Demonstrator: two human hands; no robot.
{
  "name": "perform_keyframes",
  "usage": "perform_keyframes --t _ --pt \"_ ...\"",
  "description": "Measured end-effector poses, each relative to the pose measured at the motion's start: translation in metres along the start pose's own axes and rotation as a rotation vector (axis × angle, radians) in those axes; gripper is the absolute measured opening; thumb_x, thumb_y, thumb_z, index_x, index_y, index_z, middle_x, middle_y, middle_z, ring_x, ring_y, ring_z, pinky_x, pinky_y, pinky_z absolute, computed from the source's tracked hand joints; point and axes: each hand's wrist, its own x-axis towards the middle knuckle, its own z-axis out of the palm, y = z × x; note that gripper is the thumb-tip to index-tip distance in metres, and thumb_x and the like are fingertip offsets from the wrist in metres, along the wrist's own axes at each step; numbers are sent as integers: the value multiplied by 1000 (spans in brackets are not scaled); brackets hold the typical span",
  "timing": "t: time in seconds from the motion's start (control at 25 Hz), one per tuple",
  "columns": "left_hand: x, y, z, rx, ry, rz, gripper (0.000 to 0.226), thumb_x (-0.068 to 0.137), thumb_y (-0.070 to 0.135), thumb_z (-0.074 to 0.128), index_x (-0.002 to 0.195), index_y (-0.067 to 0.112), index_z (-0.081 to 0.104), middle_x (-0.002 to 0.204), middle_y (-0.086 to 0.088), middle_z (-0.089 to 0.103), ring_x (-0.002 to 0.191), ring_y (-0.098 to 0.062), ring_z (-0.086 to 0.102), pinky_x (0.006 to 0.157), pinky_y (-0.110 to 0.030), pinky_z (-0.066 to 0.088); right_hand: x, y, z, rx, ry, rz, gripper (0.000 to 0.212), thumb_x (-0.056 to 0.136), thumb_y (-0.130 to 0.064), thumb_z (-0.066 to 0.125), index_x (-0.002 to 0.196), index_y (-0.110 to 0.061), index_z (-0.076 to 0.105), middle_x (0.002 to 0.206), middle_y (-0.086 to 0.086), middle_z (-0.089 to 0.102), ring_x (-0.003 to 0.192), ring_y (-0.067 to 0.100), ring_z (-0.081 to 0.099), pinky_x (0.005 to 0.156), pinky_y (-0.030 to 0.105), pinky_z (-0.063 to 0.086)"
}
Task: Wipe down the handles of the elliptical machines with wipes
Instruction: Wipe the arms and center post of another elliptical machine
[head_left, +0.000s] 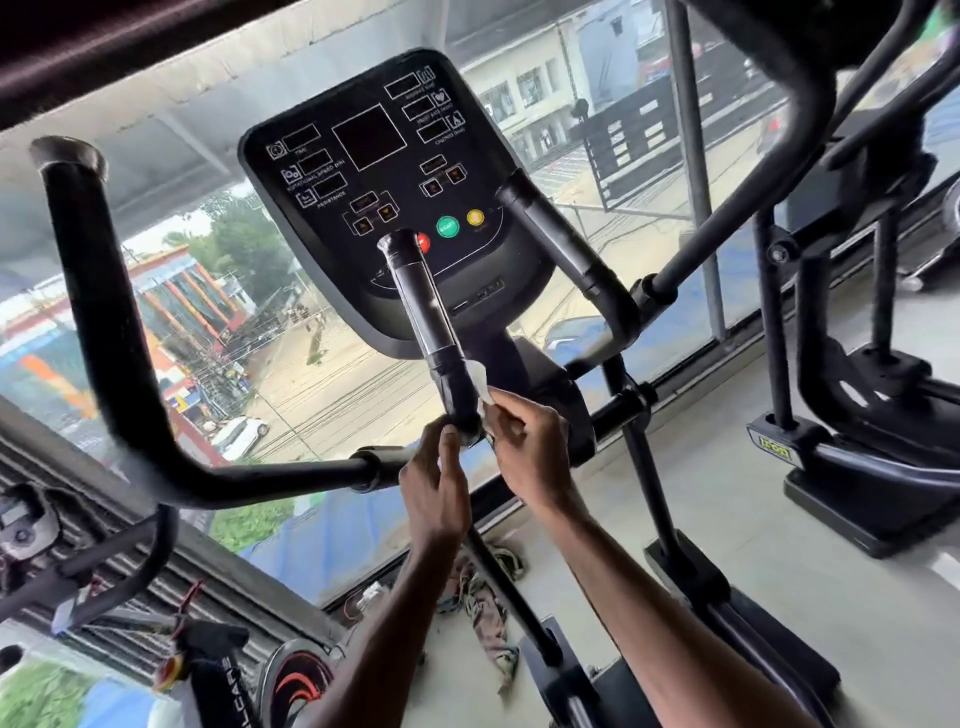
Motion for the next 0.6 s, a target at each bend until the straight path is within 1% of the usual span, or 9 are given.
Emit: perform_keyframes --t 0.04,0.12,0.2,0.24,0.28,0.36,0.44,0.56,0.6 --pt "0 1 -1 -7 -10 -5 43 101 50 34 108 26 70 77 4 68 71 -22 62 77 -42 54 -3 2 4 10 23 -34 24 99 -5 66 122 1 73 107 2 78 93 -2 73 87 24 61" --pt "-1 0 -1 -6 -22 1 47 99 51 33 109 24 70 83 6 71 79 -18 66 80 -34 52 -11 5 12 8 46 -47 24 100 -6 65 122 -1 74 106 -2 78 97 3 74 89 26 61" --pt "-2 1 -1 -12 -20 1 49 98 52 32 110 22 69 85 6 72 77 -13 61 77 -26 47 -17 16 14 63 35 45 24 101 -9 64 122 -5 75 105 -13 78 99 2 74 91 32 60" --pt "-3 3 -1 -9 -22 1 49 98 52 32 110 22 69 84 5 71 76 -12 60 74 -23 45 -19 19 15 96 29 75 25 102 -13 64 123 -6 74 106 -15 78 102 3 74 92 34 60" --pt "-3 3 -1 -7 -28 5 48 98 53 32 109 22 68 83 5 71 76 -10 60 73 -22 45 -20 24 16 133 26 80 27 103 -17 64 126 -6 73 108 -11 78 104 6 74 94 34 59" --pt "-4 4 -1 -9 -36 13 48 100 52 32 108 21 68 88 9 72 82 1 62 74 -18 44 -24 30 20 163 14 96 31 105 -23 61 129 -7 71 115 -4 78 110 10 73 97 35 58" --pt "-4 5 -2 -4 -32 12 48 100 52 32 109 21 68 88 14 70 84 6 61 75 -13 43 -28 38 23 153 -31 147 30 107 -25 58 129 -12 72 118 -7 77 113 8 71 101 37 57" --pt "-5 9 -2 14 -36 10 40 99 51 32 102 26 64 81 23 66 79 6 59 71 -12 42 -26 56 32 144 -153 305 30 108 -25 53 131 -22 71 121 -11 76 119 6 68 108 40 52" --pt "-5 10 -2 22 -43 4 36 100 48 33 101 27 62 81 25 65 78 6 58 70 -11 41 -23 65 37 134 -199 328 31 107 -28 51 132 -25 70 123 -11 75 120 7 67 109 41 51"
